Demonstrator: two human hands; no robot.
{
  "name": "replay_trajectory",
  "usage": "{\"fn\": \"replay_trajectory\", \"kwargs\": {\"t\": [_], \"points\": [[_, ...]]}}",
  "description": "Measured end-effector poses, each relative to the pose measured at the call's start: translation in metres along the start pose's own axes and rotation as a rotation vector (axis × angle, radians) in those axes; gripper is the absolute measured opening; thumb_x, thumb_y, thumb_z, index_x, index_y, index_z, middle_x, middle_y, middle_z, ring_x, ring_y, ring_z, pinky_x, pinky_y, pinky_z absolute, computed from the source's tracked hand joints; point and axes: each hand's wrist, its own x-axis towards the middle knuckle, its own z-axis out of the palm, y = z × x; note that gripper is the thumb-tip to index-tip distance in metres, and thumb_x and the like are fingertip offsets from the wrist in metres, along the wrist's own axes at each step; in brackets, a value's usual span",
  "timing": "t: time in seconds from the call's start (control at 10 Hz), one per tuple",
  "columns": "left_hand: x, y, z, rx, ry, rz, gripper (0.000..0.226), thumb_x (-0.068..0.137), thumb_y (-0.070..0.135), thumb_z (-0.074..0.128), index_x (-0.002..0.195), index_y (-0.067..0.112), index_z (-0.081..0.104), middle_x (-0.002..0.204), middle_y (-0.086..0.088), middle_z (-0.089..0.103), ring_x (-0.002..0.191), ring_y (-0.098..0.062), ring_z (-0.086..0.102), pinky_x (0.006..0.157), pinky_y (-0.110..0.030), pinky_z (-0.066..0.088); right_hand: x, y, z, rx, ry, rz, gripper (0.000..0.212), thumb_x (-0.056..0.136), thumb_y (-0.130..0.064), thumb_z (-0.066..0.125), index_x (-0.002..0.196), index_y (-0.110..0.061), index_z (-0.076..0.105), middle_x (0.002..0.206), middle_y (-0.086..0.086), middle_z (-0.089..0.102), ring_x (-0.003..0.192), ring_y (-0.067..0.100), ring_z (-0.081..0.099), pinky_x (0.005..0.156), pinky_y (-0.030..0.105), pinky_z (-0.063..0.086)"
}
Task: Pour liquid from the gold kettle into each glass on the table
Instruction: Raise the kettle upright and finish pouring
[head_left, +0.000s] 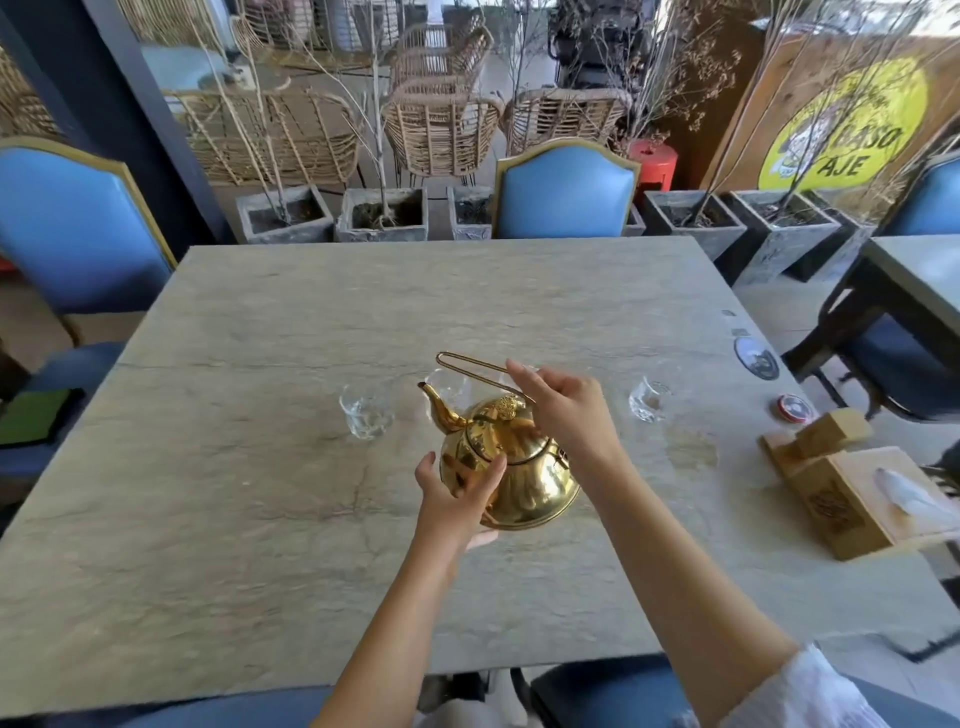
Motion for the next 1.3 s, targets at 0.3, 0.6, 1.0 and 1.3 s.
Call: {"fn": "replay_trajectory", "kwargs": {"t": [0.3, 0.6, 1.0, 1.3], "points": [[-0.001, -0.038, 0.082, -0.019, -0.021, -0.098, 0.098, 0.071, 0.044, 0.088, 0.149, 0.015, 0.036, 0.152, -0.007, 0.048, 0.133, -0.03, 0.055, 0.082, -0.045, 0.064, -0.016, 0.042, -0.091, 0.086, 0.085, 0.119, 0.048, 0.084, -0.032, 0.074, 0.047, -0.015, 0.048, 0.037, -0.015, 0.035, 0.036, 0.003, 0.032, 0.05, 0.022, 0.03], [-0.001, -0.066, 0.158, -0.027, -0.13, -0.078, 0.101, 0.08, 0.036, 0.083, 0.16, 0.019, 0.023, 0.162, -0.008, 0.036, 0.145, -0.033, 0.042, 0.105, -0.054, 0.051, -0.019, 0.073, -0.162, 0.107, 0.112, 0.159, 0.029, 0.085, -0.031, 0.071, 0.102, -0.009, 0.077, 0.105, 0.009, 0.074, 0.08, 0.015, 0.063, 0.056, 0.016, 0.044], [0.004, -0.078, 0.19, 0.057, -0.098, -0.084, 0.108, 0.078, 0.035, 0.084, 0.162, 0.02, 0.018, 0.164, -0.01, 0.031, 0.145, -0.036, 0.04, 0.106, -0.055, 0.05, -0.019, 0.105, -0.196, 0.204, 0.165, 0.197, 0.047, 0.085, -0.026, 0.073, 0.05, -0.004, 0.05, 0.047, -0.007, 0.035, 0.042, 0.007, 0.03, 0.048, 0.021, 0.027], [-0.001, -0.079, 0.189, -0.019, -0.085, -0.042, 0.091, 0.088, 0.028, 0.076, 0.161, 0.018, 0.022, 0.165, -0.01, 0.029, 0.145, -0.036, 0.039, 0.106, -0.057, 0.048, -0.021, 0.102, -0.204, 0.138, 0.094, 0.215, 0.046, 0.086, -0.033, 0.07, 0.053, -0.014, 0.047, 0.048, -0.002, 0.035, 0.041, 0.009, 0.031, 0.053, 0.023, 0.036]]}}
